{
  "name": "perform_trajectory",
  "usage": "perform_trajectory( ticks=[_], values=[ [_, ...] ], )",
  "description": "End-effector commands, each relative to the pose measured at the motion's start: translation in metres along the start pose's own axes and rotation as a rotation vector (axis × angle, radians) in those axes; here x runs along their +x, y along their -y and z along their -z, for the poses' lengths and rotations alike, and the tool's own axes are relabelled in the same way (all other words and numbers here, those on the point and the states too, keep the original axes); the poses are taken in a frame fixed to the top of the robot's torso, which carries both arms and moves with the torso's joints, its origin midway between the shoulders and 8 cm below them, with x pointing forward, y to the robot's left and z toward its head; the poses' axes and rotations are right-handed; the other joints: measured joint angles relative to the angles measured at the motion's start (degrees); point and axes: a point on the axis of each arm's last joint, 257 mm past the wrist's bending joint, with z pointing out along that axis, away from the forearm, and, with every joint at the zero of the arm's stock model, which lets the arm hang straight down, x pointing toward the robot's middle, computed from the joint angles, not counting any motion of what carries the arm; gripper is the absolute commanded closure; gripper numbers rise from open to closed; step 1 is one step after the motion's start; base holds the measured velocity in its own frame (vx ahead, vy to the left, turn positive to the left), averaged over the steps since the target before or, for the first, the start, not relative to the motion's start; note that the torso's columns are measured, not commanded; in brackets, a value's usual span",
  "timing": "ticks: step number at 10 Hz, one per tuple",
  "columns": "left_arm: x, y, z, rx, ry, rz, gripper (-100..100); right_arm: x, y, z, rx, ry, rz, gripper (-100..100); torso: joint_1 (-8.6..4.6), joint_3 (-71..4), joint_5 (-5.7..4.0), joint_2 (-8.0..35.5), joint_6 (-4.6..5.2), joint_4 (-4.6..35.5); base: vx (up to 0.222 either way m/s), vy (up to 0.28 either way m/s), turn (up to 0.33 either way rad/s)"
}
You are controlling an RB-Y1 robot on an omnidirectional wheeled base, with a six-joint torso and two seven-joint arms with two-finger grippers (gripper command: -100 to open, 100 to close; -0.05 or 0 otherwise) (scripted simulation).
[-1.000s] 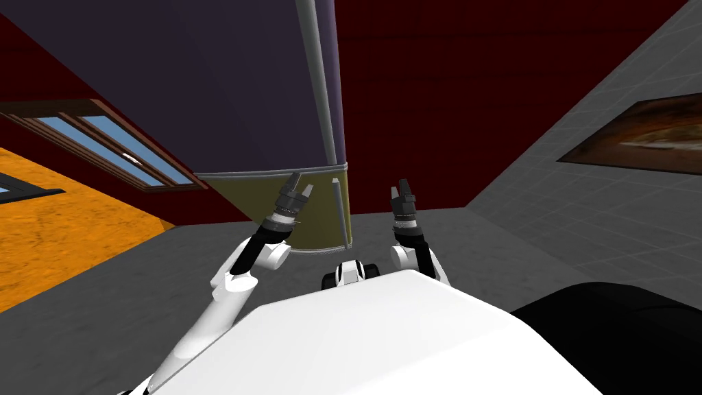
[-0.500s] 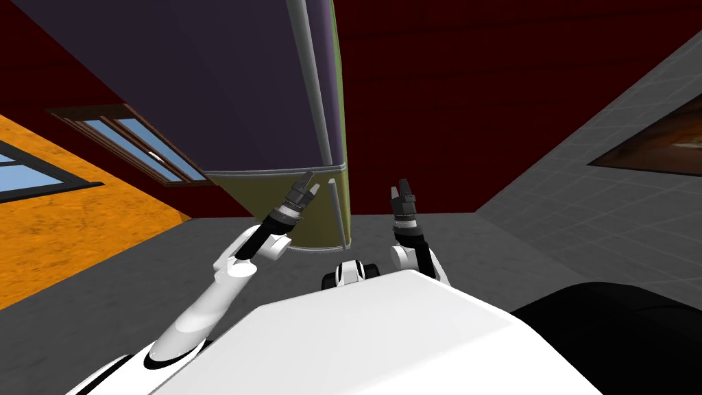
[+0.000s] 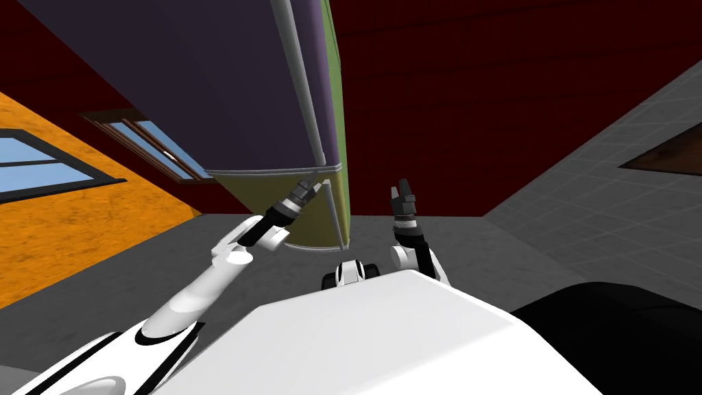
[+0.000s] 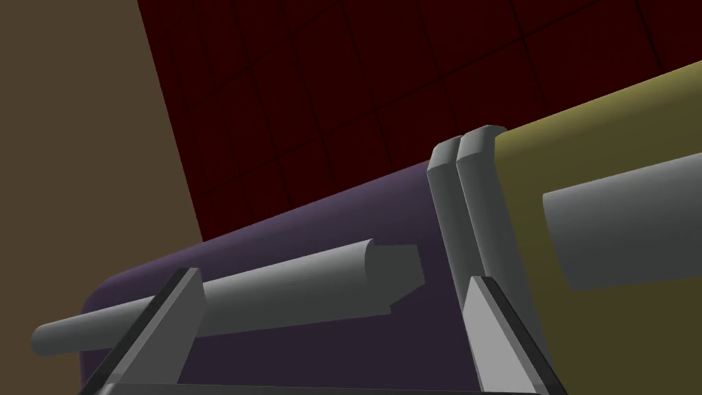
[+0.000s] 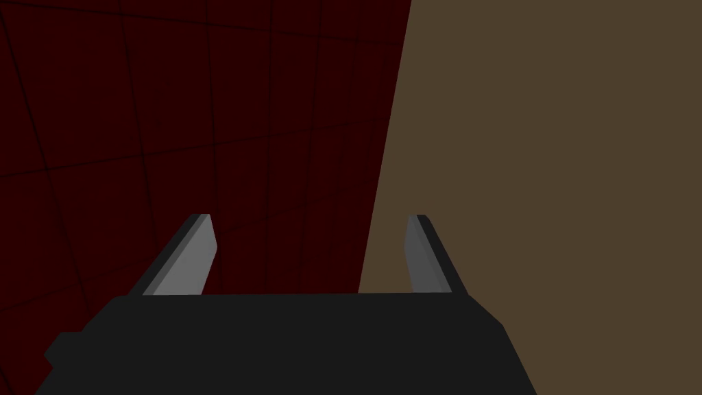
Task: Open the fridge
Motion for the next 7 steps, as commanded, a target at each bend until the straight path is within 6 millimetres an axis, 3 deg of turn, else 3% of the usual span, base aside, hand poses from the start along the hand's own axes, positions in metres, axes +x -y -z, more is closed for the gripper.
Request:
perform_trajectory(
  ticks=[1, 7],
  values=[
    [-0.007, -0.010, -0.010, -0.045, -0.029, -0.046, -100, 0.000, 0.000, 0.000, 0.000, 0.000, 0.000, 0, 0.04, 0.0, 0.01, 0.0, 0.02, 0.0, 0.002, -0.087, 0.094],
    [-0.037, -0.037, -0.026, -0.172, -0.065, -0.172, -100, 0.000, 0.000, 0.000, 0.000, 0.000, 0.000, 0, -0.01, 0.0, -0.01, 0.0, 0.03, 0.0, -0.001, -0.112, 0.093]
  ],
)
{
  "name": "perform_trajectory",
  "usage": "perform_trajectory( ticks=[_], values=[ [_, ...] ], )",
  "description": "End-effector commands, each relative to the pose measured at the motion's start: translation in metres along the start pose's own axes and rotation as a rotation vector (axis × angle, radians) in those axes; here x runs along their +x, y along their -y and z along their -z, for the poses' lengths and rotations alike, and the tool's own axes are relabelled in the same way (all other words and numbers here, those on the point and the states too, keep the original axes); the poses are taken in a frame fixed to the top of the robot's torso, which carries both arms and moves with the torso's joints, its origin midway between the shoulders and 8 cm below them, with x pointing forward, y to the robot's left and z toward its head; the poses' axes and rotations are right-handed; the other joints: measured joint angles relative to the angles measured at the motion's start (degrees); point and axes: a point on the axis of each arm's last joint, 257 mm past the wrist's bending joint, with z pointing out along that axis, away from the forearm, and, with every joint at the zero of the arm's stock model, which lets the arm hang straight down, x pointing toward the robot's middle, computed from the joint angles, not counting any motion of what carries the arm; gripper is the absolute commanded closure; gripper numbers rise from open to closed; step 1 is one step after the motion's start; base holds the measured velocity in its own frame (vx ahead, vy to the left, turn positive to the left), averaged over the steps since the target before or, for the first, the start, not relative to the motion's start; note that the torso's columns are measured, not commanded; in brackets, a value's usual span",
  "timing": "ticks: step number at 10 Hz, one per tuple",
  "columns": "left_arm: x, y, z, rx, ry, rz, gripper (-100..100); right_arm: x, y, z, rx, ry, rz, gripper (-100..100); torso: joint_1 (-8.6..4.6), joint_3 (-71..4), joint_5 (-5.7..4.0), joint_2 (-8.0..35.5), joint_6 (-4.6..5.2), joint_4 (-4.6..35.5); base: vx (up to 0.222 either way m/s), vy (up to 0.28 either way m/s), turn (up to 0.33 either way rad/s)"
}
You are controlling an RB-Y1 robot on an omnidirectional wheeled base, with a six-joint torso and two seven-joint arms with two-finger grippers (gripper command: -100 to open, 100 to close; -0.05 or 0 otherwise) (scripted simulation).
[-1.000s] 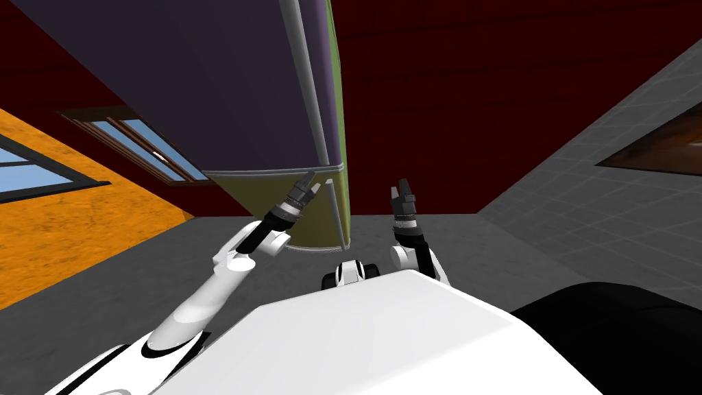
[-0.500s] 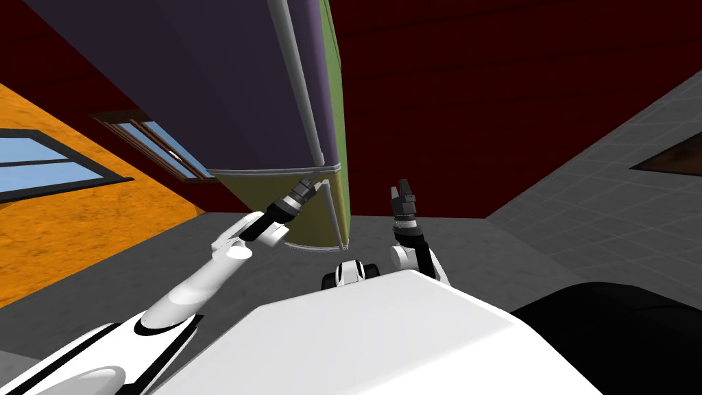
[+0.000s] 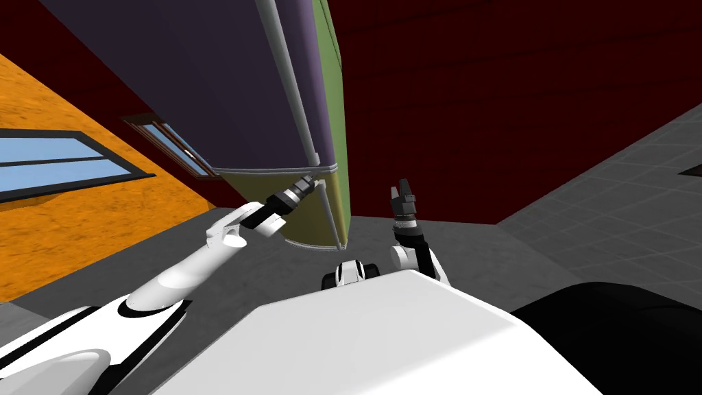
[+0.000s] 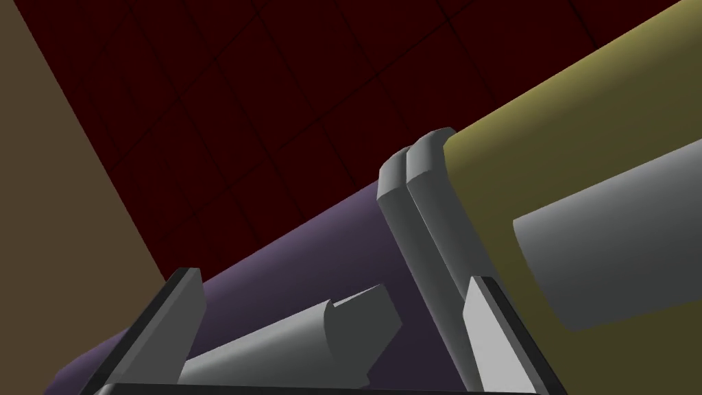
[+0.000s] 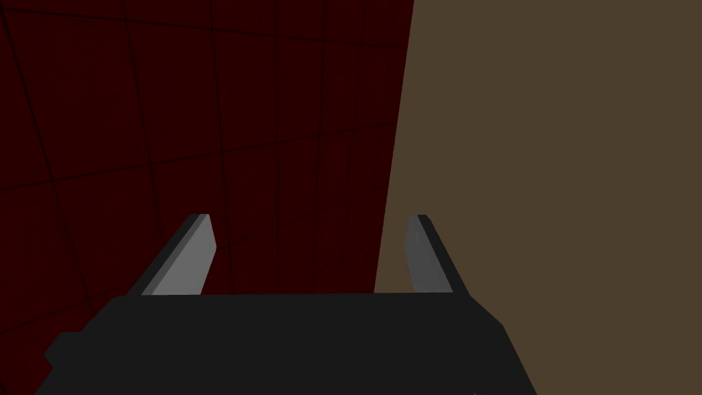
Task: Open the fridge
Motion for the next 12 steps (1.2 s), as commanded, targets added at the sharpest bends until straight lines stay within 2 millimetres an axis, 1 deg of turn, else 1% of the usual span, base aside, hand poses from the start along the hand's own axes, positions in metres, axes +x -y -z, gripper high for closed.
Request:
perform_trajectory(
  ticks=[1, 2, 4, 5, 9, 12],
  values=[
    [-0.019, -0.015, -0.004, -0.070, -0.005, -0.060, -100, 0.000, 0.000, 0.000, 0.000, 0.000, 0.000, 0, 0.02, 0.0, 0.02, 0.0, -0.02, 0.0, -0.011, -0.124, 0.148],
    [-0.022, -0.012, -0.005, -0.066, -0.005, -0.069, -100, 0.000, 0.000, 0.000, 0.000, 0.000, 0.000, 0, -0.09, 0.0, -0.02, 0.0, -0.03, 0.0, -0.003, -0.095, 0.054],
    [-0.044, -0.022, -0.008, -0.123, 0.003, -0.127, -100, 0.000, 0.000, 0.000, 0.000, 0.000, 0.000, 0, 0.00, -0.1, 0.01, -0.1, -0.02, 0.0, 0.000, -0.089, 0.097],
    [-0.044, -0.022, -0.008, -0.123, 0.003, -0.127, -100, 0.000, 0.000, 0.000, 0.000, 0.000, 0.000, 0, -0.04, 0.0, 0.00, -0.1, -0.03, 0.0, -0.006, -0.077, 0.039],
    [-0.086, -0.033, -0.009, -0.212, 0.033, -0.217, -100, 0.000, 0.000, 0.000, 0.000, 0.000, 0.000, 0, -0.14, 0.0, -0.04, 0.0, 0.00, 0.0, -0.013, -0.098, 0.084],
    [-0.108, -0.036, -0.008, -0.251, 0.055, -0.256, -100, 0.000, 0.000, 0.000, 0.000, 0.000, 0.000, 0, 0.03, -0.1, 0.02, -0.1, -0.01, 0.0, -0.004, -0.071, 0.056]
  ],
)
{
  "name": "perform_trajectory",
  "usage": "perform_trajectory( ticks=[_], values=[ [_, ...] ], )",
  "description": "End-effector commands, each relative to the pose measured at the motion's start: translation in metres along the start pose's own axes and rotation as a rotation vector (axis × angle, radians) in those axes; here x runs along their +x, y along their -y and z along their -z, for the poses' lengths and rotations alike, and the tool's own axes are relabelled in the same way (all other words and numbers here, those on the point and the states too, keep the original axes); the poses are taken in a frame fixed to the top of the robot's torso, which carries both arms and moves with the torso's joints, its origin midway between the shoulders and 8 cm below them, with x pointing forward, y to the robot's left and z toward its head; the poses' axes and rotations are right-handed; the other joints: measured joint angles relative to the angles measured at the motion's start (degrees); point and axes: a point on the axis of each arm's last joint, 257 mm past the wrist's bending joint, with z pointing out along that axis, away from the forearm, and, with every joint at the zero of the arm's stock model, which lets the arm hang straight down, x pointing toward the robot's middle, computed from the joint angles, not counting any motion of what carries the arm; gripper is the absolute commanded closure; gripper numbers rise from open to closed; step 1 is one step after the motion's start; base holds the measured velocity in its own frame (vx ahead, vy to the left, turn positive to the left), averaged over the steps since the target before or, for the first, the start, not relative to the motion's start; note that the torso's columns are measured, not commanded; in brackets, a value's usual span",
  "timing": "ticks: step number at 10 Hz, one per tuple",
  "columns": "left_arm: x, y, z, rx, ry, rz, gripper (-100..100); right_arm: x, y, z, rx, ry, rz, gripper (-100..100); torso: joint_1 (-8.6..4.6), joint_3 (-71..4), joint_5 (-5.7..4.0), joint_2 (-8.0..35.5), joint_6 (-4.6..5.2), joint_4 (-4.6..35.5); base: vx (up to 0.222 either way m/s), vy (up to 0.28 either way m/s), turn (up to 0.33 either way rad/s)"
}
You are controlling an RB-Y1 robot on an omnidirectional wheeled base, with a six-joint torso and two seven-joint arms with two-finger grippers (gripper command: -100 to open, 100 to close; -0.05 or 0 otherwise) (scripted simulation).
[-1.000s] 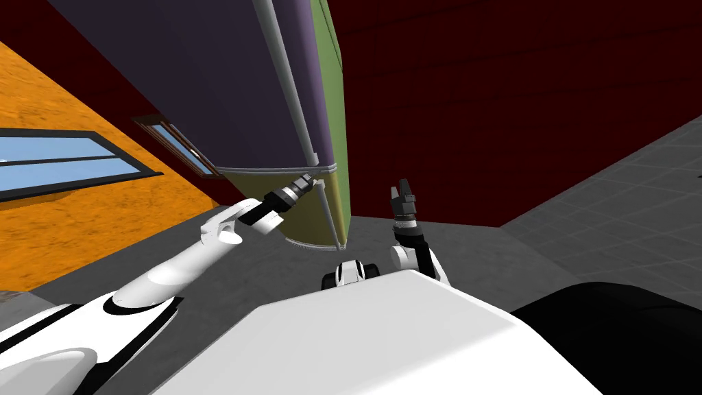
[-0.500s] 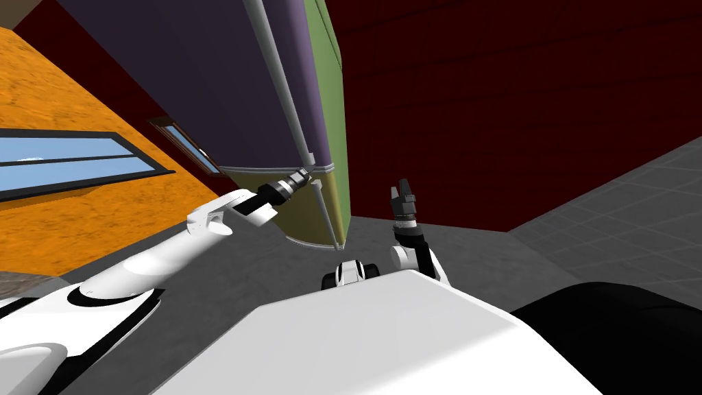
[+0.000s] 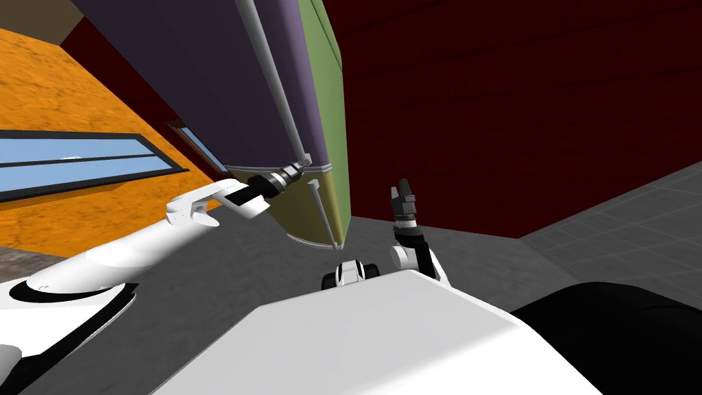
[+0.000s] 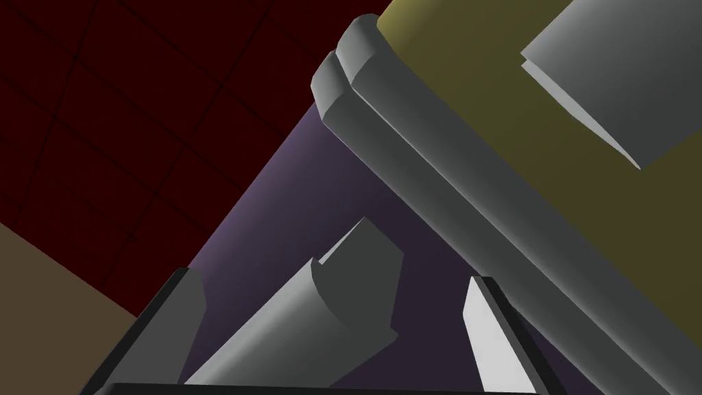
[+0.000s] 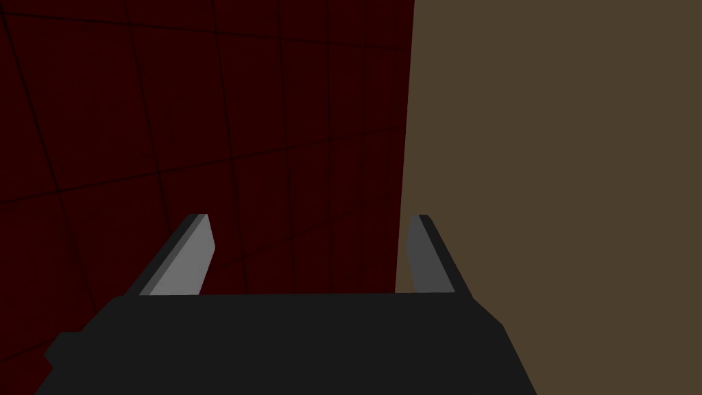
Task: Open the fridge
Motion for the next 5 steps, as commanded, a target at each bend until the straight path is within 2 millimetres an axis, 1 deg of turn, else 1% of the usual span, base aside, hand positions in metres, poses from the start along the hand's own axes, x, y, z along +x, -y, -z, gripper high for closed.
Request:
perform_trajectory(
  ticks=[1, 2, 3, 4, 5],
  values=[
    [-0.008, -0.003, 0.000, -0.014, 0.007, -0.011, -100, 0.000, 0.000, 0.000, 0.000, 0.000, 0.000, 0, 0.02, 0.0, 0.01, 0.0, 0.00, 0.0, -0.006, -0.023, 0.008],
    [-0.014, 0.001, 0.002, -0.020, 0.009, -0.015, -100, 0.000, 0.000, 0.000, 0.000, 0.000, 0.000, 0, 0.06, 0.0, 0.02, 0.0, 0.00, 0.0, 0.069, -0.029, -0.036],
    [-0.011, -0.001, 0.001, -0.017, 0.008, -0.015, -100, 0.000, 0.000, 0.000, 0.000, 0.000, 0.000, 0, -0.05, -0.1, -0.01, -0.2, 0.00, 0.0, 0.044, -0.016, -0.005],
    [-0.012, -0.001, 0.001, -0.018, 0.009, -0.014, 100, 0.000, 0.000, 0.000, 0.000, 0.000, 0.000, 0, -0.04, -0.1, -0.01, -0.1, 0.00, 0.0, 0.005, -0.003, 0.001],
    [-0.003, 0.015, 0.002, 0.018, -0.014, -0.012, 100, 0.000, 0.000, 0.000, 0.000, 0.000, 0.000, 0, -0.02, 0.1, -0.01, 0.1, -0.01, 0.0, -0.028, 0.109, 0.016]
  ],
)
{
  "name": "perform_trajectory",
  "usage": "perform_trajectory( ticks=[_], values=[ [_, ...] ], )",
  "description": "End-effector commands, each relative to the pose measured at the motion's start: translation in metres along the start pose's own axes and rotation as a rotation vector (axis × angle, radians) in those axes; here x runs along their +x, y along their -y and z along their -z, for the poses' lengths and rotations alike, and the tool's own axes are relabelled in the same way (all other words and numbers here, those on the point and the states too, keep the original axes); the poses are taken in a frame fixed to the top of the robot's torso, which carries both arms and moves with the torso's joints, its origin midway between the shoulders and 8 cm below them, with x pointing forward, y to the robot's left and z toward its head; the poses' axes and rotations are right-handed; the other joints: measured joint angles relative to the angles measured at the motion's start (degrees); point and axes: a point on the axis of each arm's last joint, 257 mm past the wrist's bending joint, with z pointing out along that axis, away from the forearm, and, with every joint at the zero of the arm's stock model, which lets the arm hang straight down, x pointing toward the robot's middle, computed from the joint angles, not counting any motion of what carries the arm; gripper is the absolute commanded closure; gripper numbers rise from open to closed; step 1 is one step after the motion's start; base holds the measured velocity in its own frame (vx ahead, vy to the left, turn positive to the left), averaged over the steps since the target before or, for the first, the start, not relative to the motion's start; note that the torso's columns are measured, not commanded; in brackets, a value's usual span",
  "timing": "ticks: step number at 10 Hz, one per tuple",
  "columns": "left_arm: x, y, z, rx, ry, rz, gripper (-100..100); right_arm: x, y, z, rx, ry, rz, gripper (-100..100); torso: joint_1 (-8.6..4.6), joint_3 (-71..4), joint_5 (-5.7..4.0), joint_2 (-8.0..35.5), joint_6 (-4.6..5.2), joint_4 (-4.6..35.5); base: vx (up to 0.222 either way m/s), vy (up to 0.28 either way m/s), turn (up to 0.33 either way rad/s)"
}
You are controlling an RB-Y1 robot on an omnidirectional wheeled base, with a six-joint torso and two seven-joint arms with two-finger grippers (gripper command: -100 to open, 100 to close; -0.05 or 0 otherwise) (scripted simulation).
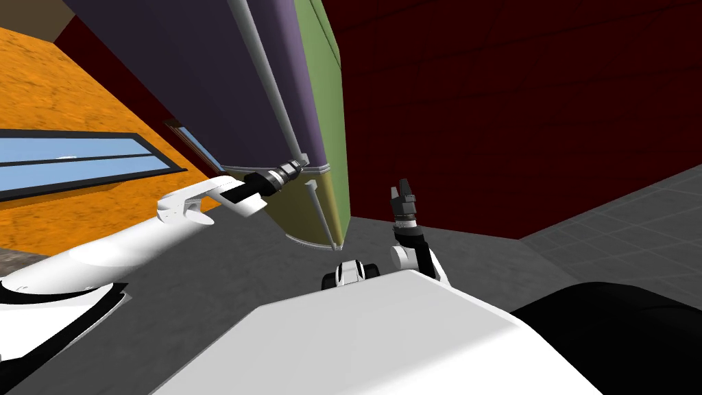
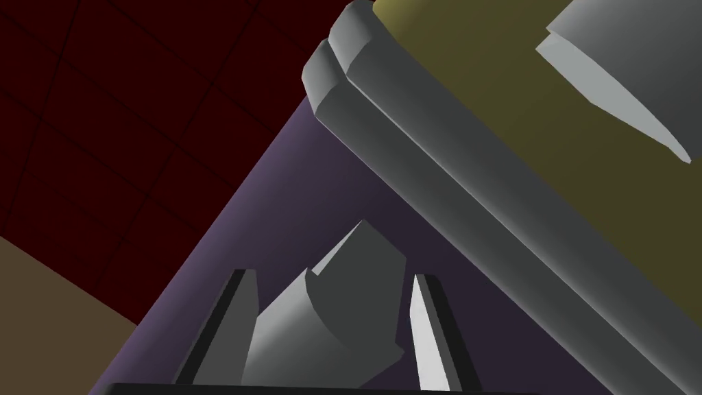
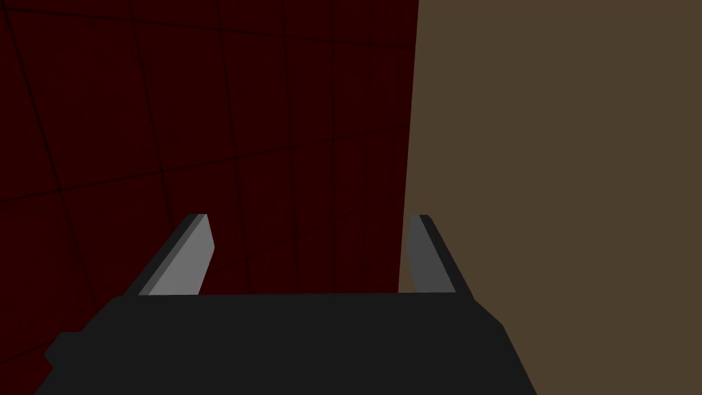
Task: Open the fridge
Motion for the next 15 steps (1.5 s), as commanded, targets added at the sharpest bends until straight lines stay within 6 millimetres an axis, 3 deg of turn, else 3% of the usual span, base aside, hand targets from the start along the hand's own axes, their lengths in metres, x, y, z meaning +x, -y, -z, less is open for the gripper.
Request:
perform_trajectory(
  ticks=[1, 2, 5, 6, 8, 9, 11, 12, 13, 14, 15],
  values=[
    [0.018, 0.032, 0.004, 0.070, -0.045, 0.006, 100, 0.000, 0.000, 0.000, 0.000, 0.000, 0.000, 0, 0.36, 0.1, 0.10, 0.1, -0.05, 0.1, -0.125, 0.249, 0.017],
    [0.018, 0.032, 0.004, 0.070, -0.045, 0.006, 100, 0.000, 0.000, 0.000, 0.000, 0.000, 0.000, 0, 0.69, 0.3, 0.22, 0.4, -0.12, 0.1, -0.125, 0.231, -0.031],
    [0.046, 0.078, 0.015, 0.173, -0.115, 0.016, 100, 0.000, 0.000, 0.000, 0.000, 0.000, 0.000, 0, 0.74, 0.1, 0.25, 0.2, -0.40, 0.4, -0.122, 0.315, 0.018],
    [0.046, 0.078, 0.015, 0.173, -0.115, 0.016, 100, 0.000, 0.000, 0.000, 0.000, 0.000, 0.001, 0, 0.75, 0.1, 0.27, 0.2, -0.41, 0.4, -0.091, 0.233, -0.008],
    [0.065, 0.107, 0.025, 0.240, -0.164, 0.025, 100, 0.000, 0.000, 0.000, 0.000, 0.000, 0.000, 0, 0.43, -0.1, 0.13, -0.1, -0.37, 0.4, -0.107, 0.262, 0.036],
    [0.065, 0.107, 0.025, 0.240, -0.164, 0.025, 100, 0.000, 0.000, 0.000, 0.000, 0.000, 0.000, 0, 0.57, 0.0, 0.17, 0.2, -0.34, 0.4, -0.080, 0.234, -0.010],
    [0.084, 0.135, 0.038, 0.306, -0.214, 0.035, 100, 0.000, 0.000, 0.000, 0.000, 0.000, 0.000, 0, 0.47, -0.1, 0.17, 0.1, -0.34, 0.4, -0.077, 0.268, 0.032],
    [0.084, 0.135, 0.038, 0.306, -0.214, 0.035, 100, 0.000, 0.000, 0.000, 0.000, 0.000, 0.001, 0, 0.66, 0.0, 0.21, 0.2, -0.29, 0.4, -0.079, 0.267, -0.011],
    [0.093, 0.149, 0.045, 0.338, -0.240, 0.040, 100, 0.000, 0.000, 0.000, 0.000, 0.000, 0.000, 0, 0.50, 0.0, 0.22, 0.2, -0.33, 0.4, -0.079, 0.247, 0.038],
    [0.098, 0.142, 0.044, 0.318, -0.245, 0.049, 100, 0.000, 0.000, 0.000, 0.000, 0.000, 0.000, 0, 0.37, 0.0, 0.14, 0.2, -0.27, 0.4, -0.035, 0.114, -0.020],
    [0.109, 0.158, 0.053, 0.357, -0.274, 0.056, 100, 0.000, 0.000, 0.000, 0.000, 0.000, 0.000, 0, -0.11, -0.1, 0.02, 0.0, -0.21, 0.3, -0.005, 0.168, 0.004]
  ],
)
